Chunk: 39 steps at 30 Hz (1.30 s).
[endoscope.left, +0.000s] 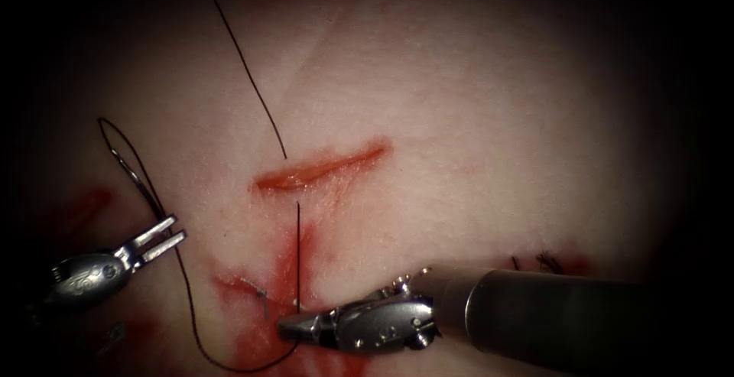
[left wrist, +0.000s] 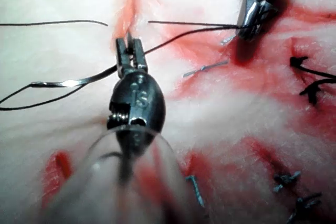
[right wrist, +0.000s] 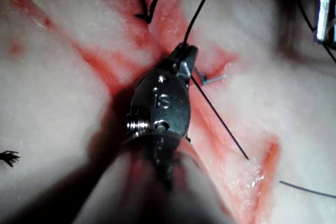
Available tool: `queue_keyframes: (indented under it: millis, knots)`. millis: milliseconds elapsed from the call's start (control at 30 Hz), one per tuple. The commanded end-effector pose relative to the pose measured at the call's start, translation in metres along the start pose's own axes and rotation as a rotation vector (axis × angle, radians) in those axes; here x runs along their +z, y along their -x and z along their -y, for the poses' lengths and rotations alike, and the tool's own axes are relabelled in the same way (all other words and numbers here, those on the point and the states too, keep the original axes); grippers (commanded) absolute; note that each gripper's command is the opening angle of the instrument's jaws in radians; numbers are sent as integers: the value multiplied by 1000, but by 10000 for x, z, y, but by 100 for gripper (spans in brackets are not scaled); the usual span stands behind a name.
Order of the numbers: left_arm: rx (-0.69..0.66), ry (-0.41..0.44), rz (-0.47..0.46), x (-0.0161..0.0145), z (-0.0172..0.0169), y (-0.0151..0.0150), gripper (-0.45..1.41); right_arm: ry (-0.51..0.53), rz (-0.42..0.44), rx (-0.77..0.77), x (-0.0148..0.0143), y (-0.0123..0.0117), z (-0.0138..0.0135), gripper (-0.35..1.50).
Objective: Wound Closure
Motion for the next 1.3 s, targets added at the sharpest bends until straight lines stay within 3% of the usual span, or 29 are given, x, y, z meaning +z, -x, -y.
queue_keyframes:
  millis: [33,233,267,300,333,367,433,633,867,1300]
  knots:
    - [1,5,-1,8,-4,4,-45,-8,-11,0,12,-9,12,-35]
    - [3,16,-6,10,-5,3,-45,0,-14,29,15,-13,9,-35]
    - [3,19,-7,10,-4,3,-45,2,-12,44,15,-11,5,-16]
    - [3,21,-9,10,-2,4,-45,3,-12,61,15,-10,0,32]
    - [4,23,-9,10,3,7,-45,31,-2,99,13,-4,-16,98]
    - [11,17,-5,10,6,8,-45,50,3,107,12,-2,-23,118]
    - [29,0,9,8,15,12,-45,98,0,128,7,5,-43,135]
    - [56,-48,45,-10,47,30,-45,167,-1,176,-9,26,-91,145]
    - [62,-80,71,-22,66,43,-45,193,24,149,-8,59,-120,145]
    - [67,-79,67,-7,59,36,-45,128,73,74,22,125,-117,137]
